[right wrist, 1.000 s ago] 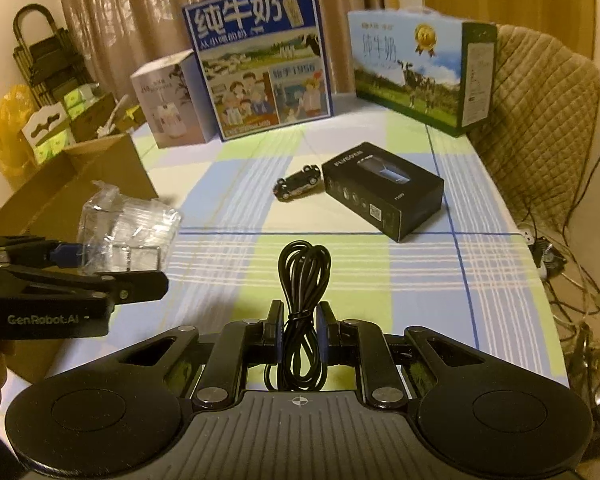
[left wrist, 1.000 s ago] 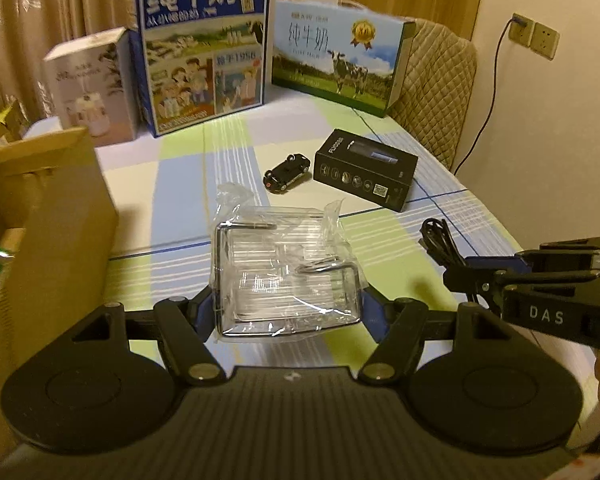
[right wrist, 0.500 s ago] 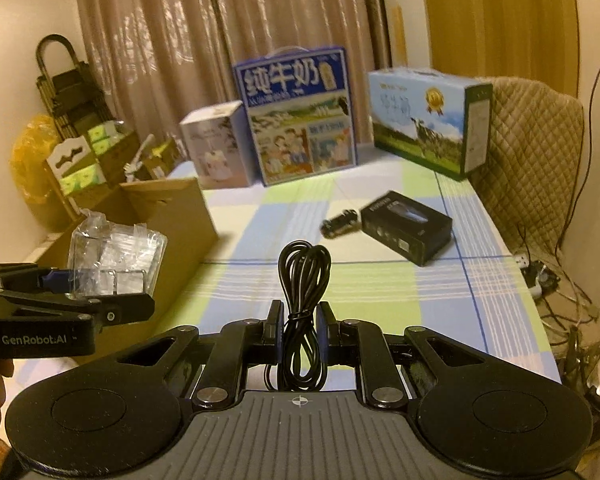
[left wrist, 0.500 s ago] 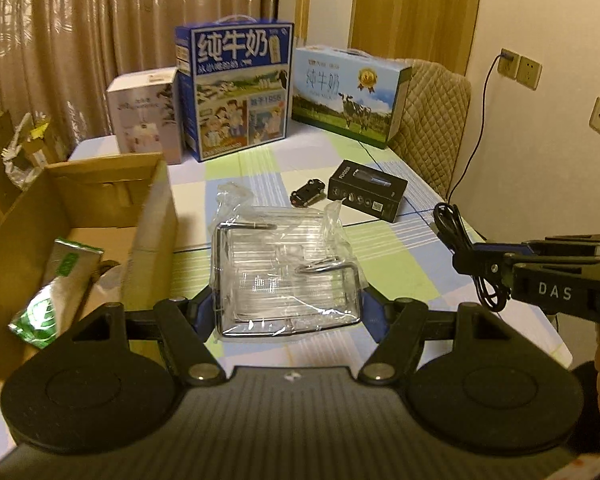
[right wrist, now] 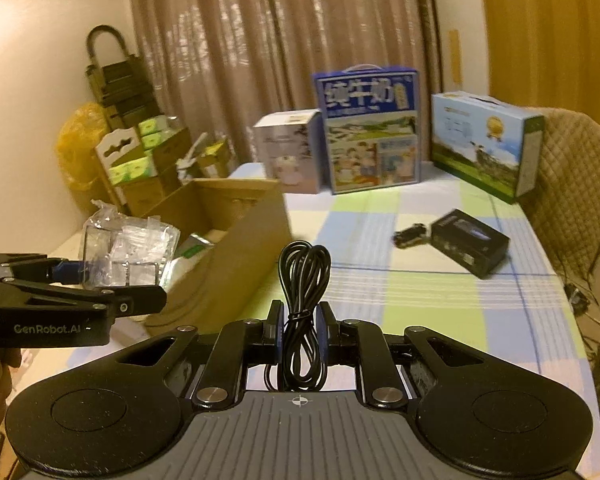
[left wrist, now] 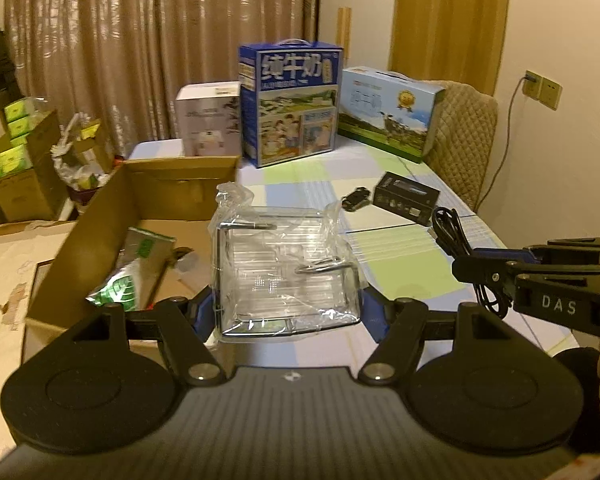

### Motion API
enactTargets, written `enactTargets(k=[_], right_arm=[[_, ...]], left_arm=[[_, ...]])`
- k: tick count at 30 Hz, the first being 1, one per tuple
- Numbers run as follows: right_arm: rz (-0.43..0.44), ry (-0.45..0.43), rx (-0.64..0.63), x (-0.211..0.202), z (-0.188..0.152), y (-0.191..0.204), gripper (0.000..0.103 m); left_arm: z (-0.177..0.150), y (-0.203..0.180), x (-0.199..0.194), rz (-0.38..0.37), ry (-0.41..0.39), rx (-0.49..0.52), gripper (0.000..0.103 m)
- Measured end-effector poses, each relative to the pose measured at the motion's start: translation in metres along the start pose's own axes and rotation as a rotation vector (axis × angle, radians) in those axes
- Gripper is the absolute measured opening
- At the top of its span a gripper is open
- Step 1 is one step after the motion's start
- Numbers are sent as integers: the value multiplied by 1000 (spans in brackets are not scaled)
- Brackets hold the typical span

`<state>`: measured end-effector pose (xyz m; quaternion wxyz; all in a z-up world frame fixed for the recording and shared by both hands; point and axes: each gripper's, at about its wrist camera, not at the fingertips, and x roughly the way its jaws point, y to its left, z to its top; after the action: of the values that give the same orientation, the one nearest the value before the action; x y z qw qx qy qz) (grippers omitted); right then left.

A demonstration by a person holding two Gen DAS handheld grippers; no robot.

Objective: Organize objects
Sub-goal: 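Carry the wrapped rack and black cable over the cardboard box with both tools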

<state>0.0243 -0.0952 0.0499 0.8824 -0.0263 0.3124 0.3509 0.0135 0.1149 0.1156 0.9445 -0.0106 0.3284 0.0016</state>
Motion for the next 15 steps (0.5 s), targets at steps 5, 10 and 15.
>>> enactTargets(k=[5, 10, 15], right_arm=[[30, -3, -30, 2, 1, 26, 13], [56, -2, -51, 9, 3, 47, 13], [79, 7, -68, 19, 6, 64, 13]], left_arm=[[-6, 22, -15, 26, -8, -18, 66], [-11, 43, -26, 57, -11, -33, 66], [-15, 65, -31, 85, -6, -57, 66]])
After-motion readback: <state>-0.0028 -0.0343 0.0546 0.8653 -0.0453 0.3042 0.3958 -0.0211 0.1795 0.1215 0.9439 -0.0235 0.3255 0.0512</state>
